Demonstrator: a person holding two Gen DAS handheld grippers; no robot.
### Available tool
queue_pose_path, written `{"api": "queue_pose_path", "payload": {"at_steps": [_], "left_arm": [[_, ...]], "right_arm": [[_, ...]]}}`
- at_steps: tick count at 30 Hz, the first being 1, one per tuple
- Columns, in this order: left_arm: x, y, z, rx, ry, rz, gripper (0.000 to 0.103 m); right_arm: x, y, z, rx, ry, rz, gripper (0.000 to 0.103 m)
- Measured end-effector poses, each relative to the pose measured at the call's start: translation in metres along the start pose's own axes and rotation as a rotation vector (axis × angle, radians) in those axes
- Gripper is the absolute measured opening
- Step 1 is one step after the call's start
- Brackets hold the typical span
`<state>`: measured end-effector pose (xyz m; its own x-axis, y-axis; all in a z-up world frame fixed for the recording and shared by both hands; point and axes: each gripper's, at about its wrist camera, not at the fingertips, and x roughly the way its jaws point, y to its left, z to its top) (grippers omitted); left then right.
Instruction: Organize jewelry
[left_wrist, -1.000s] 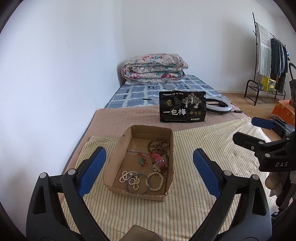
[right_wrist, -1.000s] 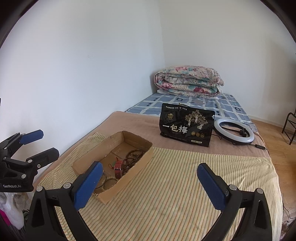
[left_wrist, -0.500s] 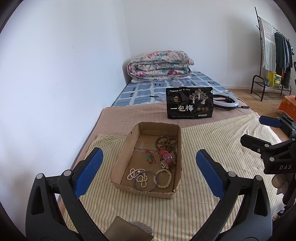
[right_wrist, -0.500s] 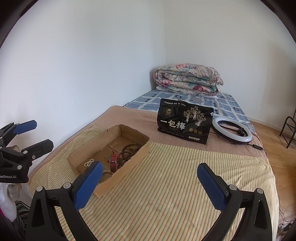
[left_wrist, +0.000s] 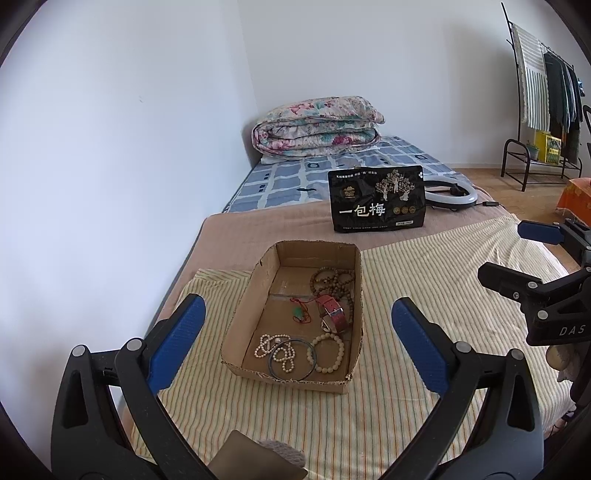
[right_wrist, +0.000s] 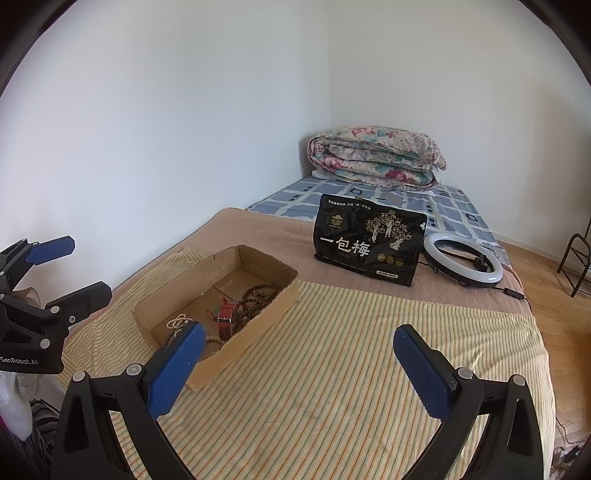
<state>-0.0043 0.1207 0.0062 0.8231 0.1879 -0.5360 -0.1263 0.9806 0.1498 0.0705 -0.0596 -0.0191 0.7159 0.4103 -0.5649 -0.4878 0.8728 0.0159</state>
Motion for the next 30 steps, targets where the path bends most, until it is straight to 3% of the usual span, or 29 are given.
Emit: {"api": "queue_pose_path", "payload": {"at_steps": [30], "left_arm": [[0.003, 0.0004, -0.0025, 0.002, 0.004, 0.014, 0.103]], "right_arm": [[-0.0024, 0.0, -0.0029, -0.015, 0.015, -0.003, 0.103]]}}
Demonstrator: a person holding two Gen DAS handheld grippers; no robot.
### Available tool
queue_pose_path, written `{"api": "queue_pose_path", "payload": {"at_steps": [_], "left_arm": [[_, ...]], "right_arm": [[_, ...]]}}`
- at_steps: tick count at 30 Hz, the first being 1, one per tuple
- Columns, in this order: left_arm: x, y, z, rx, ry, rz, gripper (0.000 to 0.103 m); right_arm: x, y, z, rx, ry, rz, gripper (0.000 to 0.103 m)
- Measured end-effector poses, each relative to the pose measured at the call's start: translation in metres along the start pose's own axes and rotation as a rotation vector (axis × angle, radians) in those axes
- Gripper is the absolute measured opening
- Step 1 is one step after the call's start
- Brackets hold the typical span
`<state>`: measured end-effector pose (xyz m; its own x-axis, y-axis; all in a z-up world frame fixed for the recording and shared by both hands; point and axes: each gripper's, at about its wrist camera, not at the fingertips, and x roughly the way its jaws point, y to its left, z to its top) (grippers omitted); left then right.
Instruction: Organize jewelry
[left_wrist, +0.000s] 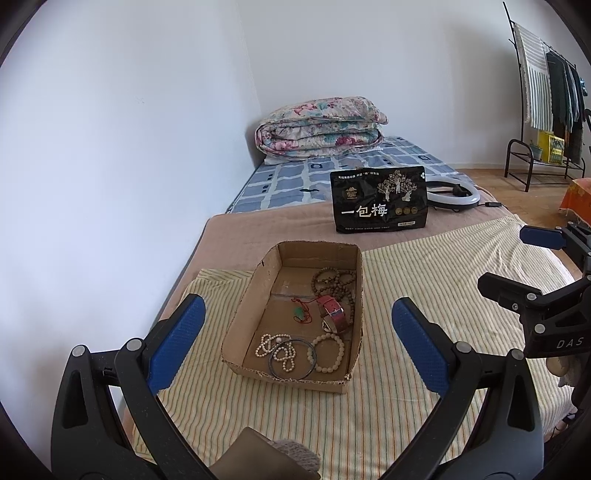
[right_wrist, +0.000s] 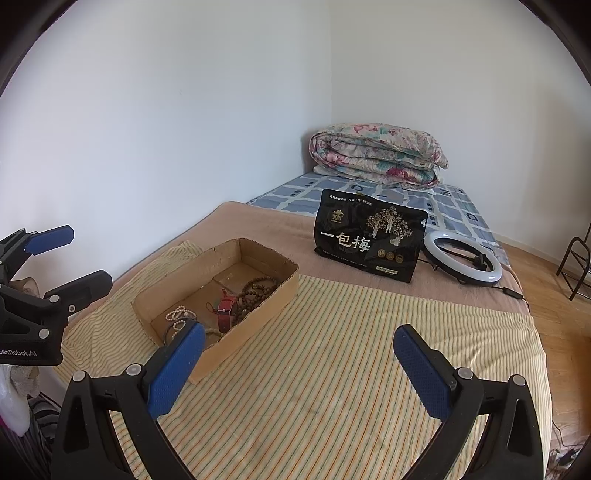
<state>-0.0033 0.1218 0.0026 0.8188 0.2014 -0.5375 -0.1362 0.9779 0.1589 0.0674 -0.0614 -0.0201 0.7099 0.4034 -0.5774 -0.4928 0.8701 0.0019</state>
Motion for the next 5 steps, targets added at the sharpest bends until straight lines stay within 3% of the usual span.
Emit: {"api": "queue_pose_path", "payload": {"at_steps": [5], "left_arm": [[-0.0021, 0.0053, 0.0009, -0.017, -0.007, 0.014, 0.103]], "right_arm": [[-0.0002, -0.0011, -0.0018, -0.001, 0.005, -0.001, 0.103]]}}
